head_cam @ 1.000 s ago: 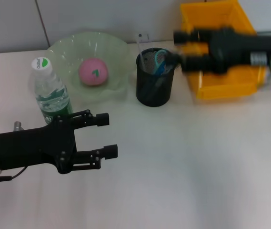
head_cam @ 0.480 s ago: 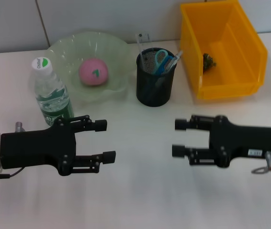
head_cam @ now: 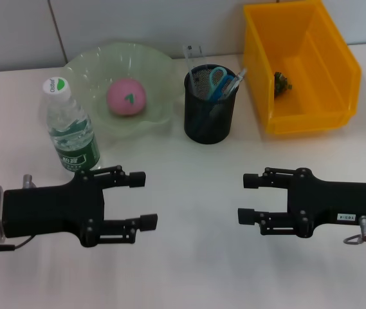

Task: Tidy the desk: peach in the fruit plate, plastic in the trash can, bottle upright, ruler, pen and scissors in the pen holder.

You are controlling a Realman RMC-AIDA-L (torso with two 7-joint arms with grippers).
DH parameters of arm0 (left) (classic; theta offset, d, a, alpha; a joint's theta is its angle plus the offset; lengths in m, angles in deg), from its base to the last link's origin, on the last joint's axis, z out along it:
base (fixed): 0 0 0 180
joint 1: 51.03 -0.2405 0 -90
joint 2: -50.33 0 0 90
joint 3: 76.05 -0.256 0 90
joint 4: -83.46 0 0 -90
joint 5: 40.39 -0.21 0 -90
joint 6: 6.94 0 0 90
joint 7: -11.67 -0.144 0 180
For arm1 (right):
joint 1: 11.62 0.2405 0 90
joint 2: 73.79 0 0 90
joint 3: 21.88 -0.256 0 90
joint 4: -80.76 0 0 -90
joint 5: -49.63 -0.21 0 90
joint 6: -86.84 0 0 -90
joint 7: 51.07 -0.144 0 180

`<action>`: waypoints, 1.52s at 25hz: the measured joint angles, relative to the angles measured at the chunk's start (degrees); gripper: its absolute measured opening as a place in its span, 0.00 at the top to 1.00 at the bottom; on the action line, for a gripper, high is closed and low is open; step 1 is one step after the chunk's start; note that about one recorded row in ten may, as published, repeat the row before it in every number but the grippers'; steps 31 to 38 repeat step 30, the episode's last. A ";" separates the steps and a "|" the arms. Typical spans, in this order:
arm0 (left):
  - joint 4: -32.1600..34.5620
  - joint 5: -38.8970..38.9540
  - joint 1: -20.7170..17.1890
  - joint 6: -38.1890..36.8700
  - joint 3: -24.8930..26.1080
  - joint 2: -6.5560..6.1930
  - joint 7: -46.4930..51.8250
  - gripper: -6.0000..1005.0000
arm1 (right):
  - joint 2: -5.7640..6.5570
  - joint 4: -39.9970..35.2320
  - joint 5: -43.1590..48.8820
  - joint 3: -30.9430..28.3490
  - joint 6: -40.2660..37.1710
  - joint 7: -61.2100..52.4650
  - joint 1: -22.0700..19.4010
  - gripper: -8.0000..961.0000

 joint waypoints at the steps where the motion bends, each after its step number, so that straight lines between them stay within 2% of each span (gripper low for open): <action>1: 0.00 0.00 -0.09 0.00 -0.32 0.04 0.00 0.20 | -0.06 -0.02 0.00 0.00 0.00 0.02 -0.03 0.23; 38: -0.07 -0.03 -0.46 0.09 -2.28 0.41 -0.46 0.20 | -0.36 0.20 -0.04 -0.29 0.90 0.22 0.41 0.23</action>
